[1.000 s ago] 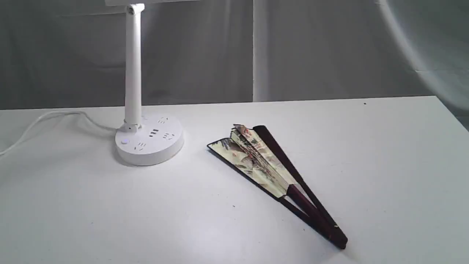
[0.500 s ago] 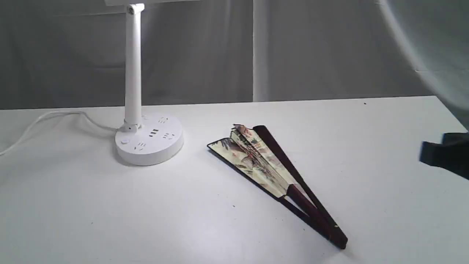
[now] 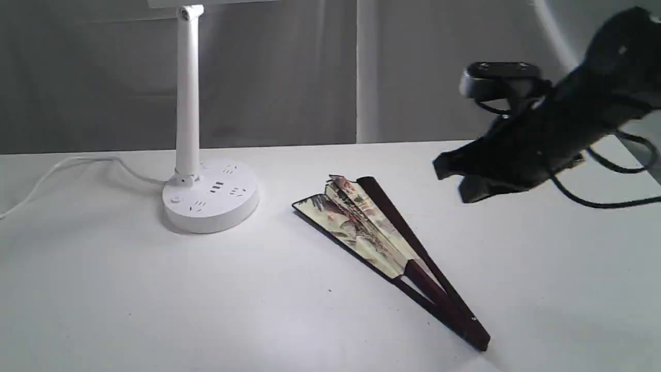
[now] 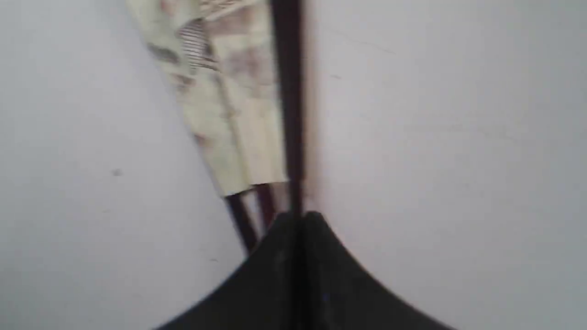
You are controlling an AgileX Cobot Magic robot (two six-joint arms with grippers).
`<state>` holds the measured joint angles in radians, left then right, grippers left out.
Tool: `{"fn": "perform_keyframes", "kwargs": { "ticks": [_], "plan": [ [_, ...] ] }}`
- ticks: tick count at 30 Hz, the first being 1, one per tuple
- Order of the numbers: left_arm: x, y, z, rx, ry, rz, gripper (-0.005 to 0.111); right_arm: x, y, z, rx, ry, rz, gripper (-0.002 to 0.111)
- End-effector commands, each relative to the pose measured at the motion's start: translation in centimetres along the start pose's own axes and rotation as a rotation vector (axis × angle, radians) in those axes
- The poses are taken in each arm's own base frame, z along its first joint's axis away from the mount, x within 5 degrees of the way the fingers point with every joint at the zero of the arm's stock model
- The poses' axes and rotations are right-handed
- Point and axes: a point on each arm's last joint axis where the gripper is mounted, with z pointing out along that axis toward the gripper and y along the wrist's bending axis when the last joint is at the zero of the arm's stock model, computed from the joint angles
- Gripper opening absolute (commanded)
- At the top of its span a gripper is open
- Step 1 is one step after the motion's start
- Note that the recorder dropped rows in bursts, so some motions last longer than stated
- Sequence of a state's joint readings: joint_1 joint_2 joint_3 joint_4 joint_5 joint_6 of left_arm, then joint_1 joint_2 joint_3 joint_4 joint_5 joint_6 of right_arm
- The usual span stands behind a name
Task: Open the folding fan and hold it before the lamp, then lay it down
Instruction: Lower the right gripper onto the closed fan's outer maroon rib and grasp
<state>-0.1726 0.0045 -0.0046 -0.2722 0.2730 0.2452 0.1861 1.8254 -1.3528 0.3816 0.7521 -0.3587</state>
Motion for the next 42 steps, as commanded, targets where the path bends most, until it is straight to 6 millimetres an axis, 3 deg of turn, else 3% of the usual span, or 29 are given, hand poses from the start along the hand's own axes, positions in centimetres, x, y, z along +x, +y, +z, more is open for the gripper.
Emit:
{"fn": "perform_keyframes", "kwargs": {
  "ticks": [1, 5, 11, 17, 25, 31, 37, 42],
  "plan": [
    [0.1, 0.1, 0.0, -0.007, -0.006, -0.002, 0.0, -2.2, 0.4, 1.7, -0.248, 0.045, -0.029, 0.0],
    [0.1, 0.1, 0.0, -0.007, -0.006, -0.002, 0.0, -5.0, -1.8, 3.2, -0.435, 0.063, 0.038, 0.0],
    [0.1, 0.1, 0.0, -0.007, -0.006, -0.002, 0.0, -7.2, -5.9, 5.7, -0.42, 0.013, 0.105, 0.0],
    [0.1, 0.1, 0.0, -0.007, -0.006, -0.002, 0.0, -6.7, -7.9, 9.2, -0.365, 0.033, 0.085, 0.0],
    [0.1, 0.1, 0.0, -0.007, -0.006, -0.002, 0.0, -5.3, -8.8, 12.5, -0.348, 0.071, 0.028, 0.002],
    [0.1, 0.1, 0.0, -0.007, -0.006, -0.002, 0.0, -4.4, -9.1, 14.3, -0.342, 0.102, 0.038, 0.025],
    [0.1, 0.1, 0.0, -0.007, -0.006, -0.002, 0.0, -3.8, -7.9, 16.1, -0.359, 0.14, 0.025, 0.055],
    [0.1, 0.1, 0.0, -0.007, -0.006, -0.002, 0.0, -3.1, -6.4, 17.2, -0.413, 0.198, 0.014, 0.061]
  ]
}}
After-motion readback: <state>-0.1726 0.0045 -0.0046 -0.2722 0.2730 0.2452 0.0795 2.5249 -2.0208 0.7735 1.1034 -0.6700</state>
